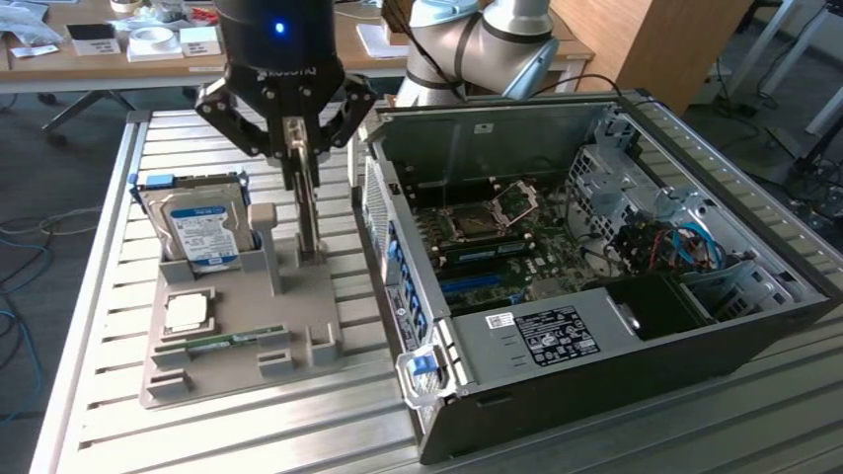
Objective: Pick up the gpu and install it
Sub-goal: 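Pick up the gpu and move the gpu toward the slot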
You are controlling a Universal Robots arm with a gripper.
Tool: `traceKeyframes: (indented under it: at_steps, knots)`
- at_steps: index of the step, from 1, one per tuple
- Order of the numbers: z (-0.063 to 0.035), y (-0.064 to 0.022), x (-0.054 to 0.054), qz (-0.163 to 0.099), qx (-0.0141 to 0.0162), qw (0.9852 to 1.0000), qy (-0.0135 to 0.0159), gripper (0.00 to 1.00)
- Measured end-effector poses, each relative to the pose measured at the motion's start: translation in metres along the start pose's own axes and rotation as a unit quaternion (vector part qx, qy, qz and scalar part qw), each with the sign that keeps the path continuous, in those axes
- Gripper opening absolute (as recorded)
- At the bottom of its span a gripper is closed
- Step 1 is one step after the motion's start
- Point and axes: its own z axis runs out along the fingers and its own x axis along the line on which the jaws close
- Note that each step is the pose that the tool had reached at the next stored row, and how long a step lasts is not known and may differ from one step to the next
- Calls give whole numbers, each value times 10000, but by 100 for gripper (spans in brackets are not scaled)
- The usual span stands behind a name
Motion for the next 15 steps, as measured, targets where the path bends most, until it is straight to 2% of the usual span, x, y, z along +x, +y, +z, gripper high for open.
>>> traceKeyframes:
  at_steps: [6, 15]
  knots:
    - [-137, 5, -3, 0, 0, 10000, 0, 27]
    - [-183, 6, -4, 0, 0, 10000, 0, 27]
